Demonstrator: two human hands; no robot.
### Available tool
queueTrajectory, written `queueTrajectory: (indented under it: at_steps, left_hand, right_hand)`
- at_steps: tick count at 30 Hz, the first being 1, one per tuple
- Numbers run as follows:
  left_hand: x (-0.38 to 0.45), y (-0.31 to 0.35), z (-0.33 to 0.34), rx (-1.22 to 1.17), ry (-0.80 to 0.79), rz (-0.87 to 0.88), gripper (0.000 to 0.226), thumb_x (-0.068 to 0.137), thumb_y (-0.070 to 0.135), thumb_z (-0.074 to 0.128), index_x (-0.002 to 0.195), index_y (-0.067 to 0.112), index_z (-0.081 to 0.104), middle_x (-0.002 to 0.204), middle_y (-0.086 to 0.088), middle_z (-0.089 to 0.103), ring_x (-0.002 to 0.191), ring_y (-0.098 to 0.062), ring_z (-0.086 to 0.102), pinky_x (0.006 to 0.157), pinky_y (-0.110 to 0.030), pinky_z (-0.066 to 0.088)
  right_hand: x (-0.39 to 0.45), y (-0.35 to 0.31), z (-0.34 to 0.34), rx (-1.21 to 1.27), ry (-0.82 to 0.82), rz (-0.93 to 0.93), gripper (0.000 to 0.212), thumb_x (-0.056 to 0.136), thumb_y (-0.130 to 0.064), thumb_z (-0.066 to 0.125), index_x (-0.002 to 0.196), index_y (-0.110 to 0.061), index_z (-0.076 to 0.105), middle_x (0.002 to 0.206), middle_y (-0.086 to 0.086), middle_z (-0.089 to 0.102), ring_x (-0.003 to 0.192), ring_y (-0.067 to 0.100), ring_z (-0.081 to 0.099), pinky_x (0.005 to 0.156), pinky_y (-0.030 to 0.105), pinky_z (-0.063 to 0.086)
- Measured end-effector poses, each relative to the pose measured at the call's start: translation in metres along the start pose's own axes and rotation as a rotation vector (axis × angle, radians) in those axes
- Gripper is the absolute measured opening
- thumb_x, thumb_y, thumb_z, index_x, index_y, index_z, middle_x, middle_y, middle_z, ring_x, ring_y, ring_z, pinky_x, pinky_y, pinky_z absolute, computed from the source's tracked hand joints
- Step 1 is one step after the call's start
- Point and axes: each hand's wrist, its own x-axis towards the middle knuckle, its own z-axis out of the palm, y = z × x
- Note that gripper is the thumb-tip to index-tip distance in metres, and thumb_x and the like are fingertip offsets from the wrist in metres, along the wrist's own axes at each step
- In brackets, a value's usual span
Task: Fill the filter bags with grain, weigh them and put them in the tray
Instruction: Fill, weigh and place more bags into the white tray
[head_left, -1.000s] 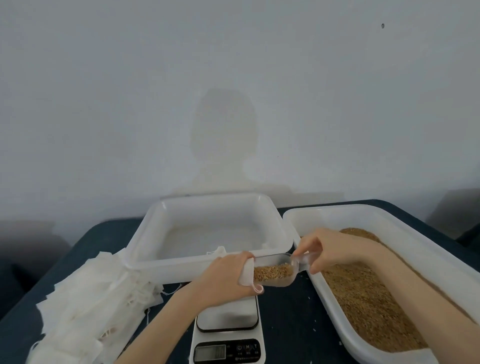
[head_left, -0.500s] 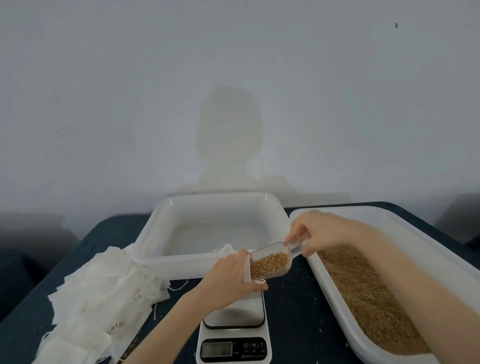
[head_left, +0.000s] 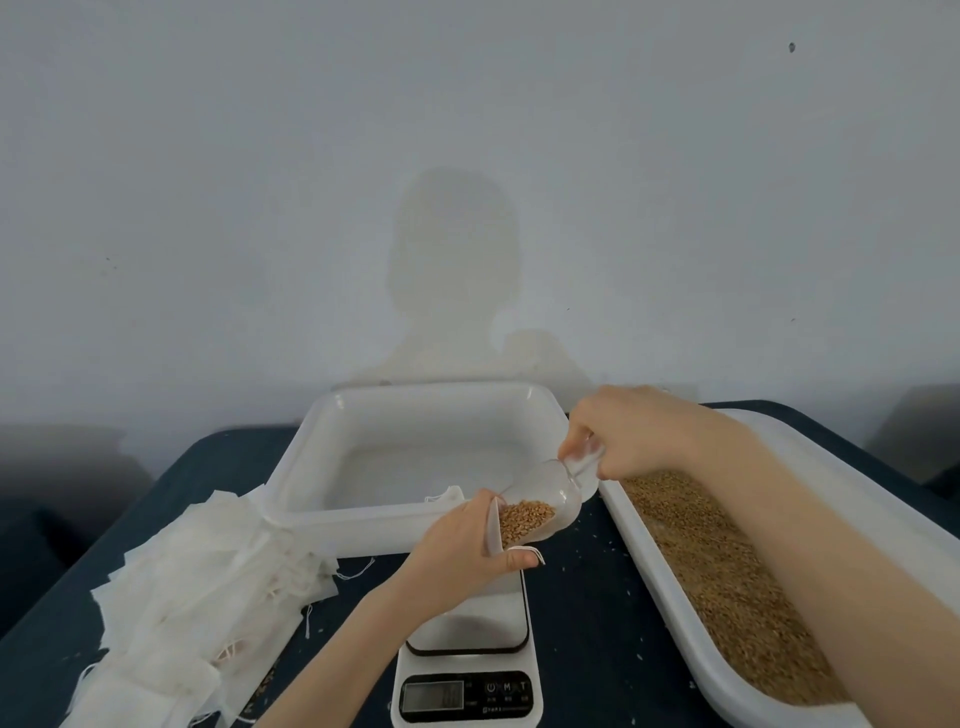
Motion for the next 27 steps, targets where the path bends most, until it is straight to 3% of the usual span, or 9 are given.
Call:
queueTrajectory:
  at_steps: [3,4,6,9,13,16,18,24,27]
  left_hand:
    - [-0.002,0.000,-0.004,0.009,0.004,0.017,0.051,0.078,0.063,0.063,0.106,0.029,0.037,0.096,0.014,0.047,0.082,-0.004,0.048,0.071,-0.020,0.039]
    - [-0.002,0.000,-0.006,0.019,0.002,0.022,0.052,0.078,0.064,0.063,0.107,0.029,0.038,0.098,0.013,0.047,0.084,-0.004,0.048,0.073,-0.020,0.040]
    - [-0.002,0.000,-0.007,0.042,-0.009,0.025,0.056,0.079,0.063,0.062,0.113,0.026,0.040,0.105,0.009,0.050,0.091,-0.009,0.051,0.078,-0.022,0.043]
    - [-0.002,0.001,-0.004,0.057,-0.020,0.028,0.054,0.079,0.063,0.062,0.111,0.025,0.040,0.104,0.008,0.052,0.090,-0.010,0.051,0.077,-0.023,0.043]
    - [-0.001,-0.001,0.001,0.046,-0.004,0.044,0.050,0.079,0.064,0.061,0.103,0.028,0.036,0.096,0.011,0.049,0.081,-0.005,0.047,0.069,-0.019,0.037]
    - [0.001,-0.002,0.002,-0.009,-0.003,0.048,0.050,0.078,0.065,0.062,0.103,0.029,0.037,0.094,0.014,0.049,0.079,-0.003,0.047,0.068,-0.019,0.036]
    - [0.002,-0.003,0.001,-0.042,-0.009,0.044,0.050,0.077,0.065,0.063,0.103,0.030,0.037,0.093,0.016,0.049,0.079,-0.002,0.048,0.069,-0.018,0.037]
    - [0.002,-0.006,0.003,-0.045,-0.018,0.062,0.052,0.078,0.064,0.062,0.109,0.030,0.038,0.100,0.013,0.051,0.082,-0.001,0.049,0.071,-0.017,0.038]
    - [0.002,-0.006,0.004,-0.058,-0.030,0.061,0.054,0.078,0.064,0.062,0.112,0.029,0.038,0.103,0.013,0.052,0.088,-0.004,0.051,0.074,-0.018,0.039]
  right_hand:
    - [-0.002,0.005,0.006,0.080,-0.041,0.027,0.047,0.073,-0.002,0.051,0.083,-0.046,0.065,0.059,-0.034,0.052,0.056,0.001,0.043,0.049,0.018,0.032]
    - [-0.002,0.006,0.008,0.110,-0.048,0.033,0.046,0.074,-0.003,0.053,0.077,-0.048,0.062,0.057,-0.033,0.049,0.055,0.001,0.042,0.050,0.018,0.032]
    - [-0.004,0.005,0.009,0.135,-0.045,0.042,0.046,0.074,-0.004,0.054,0.079,-0.049,0.063,0.061,-0.027,0.050,0.057,0.001,0.042,0.052,0.019,0.033]
    - [-0.004,-0.001,0.005,0.057,-0.031,0.043,0.054,0.075,-0.003,0.050,0.107,-0.044,0.067,0.078,-0.022,0.051,0.056,-0.001,0.042,0.048,0.017,0.030]
    - [-0.005,-0.010,-0.005,-0.039,-0.036,0.031,0.059,0.076,-0.001,0.048,0.116,-0.041,0.067,0.070,-0.023,0.049,0.050,-0.001,0.038,0.044,0.017,0.027]
    - [-0.007,-0.014,-0.011,-0.046,-0.061,0.044,0.057,0.078,-0.002,0.053,0.120,-0.039,0.065,0.111,-0.016,0.065,0.077,0.004,0.056,0.054,0.020,0.034]
    - [-0.007,-0.015,-0.014,-0.047,-0.063,0.052,0.055,0.079,-0.002,0.055,0.120,-0.037,0.065,0.123,-0.009,0.063,0.097,0.015,0.061,0.059,0.022,0.037]
    - [-0.010,-0.022,-0.018,-0.025,-0.079,0.065,0.052,0.079,0.000,0.057,0.120,-0.031,0.066,0.123,-0.005,0.063,0.103,0.021,0.062,0.078,0.031,0.051]
    - [-0.012,-0.027,-0.022,-0.054,-0.070,0.072,0.052,0.079,0.000,0.056,0.118,-0.032,0.066,0.120,-0.002,0.063,0.098,0.022,0.062,0.073,0.031,0.048]
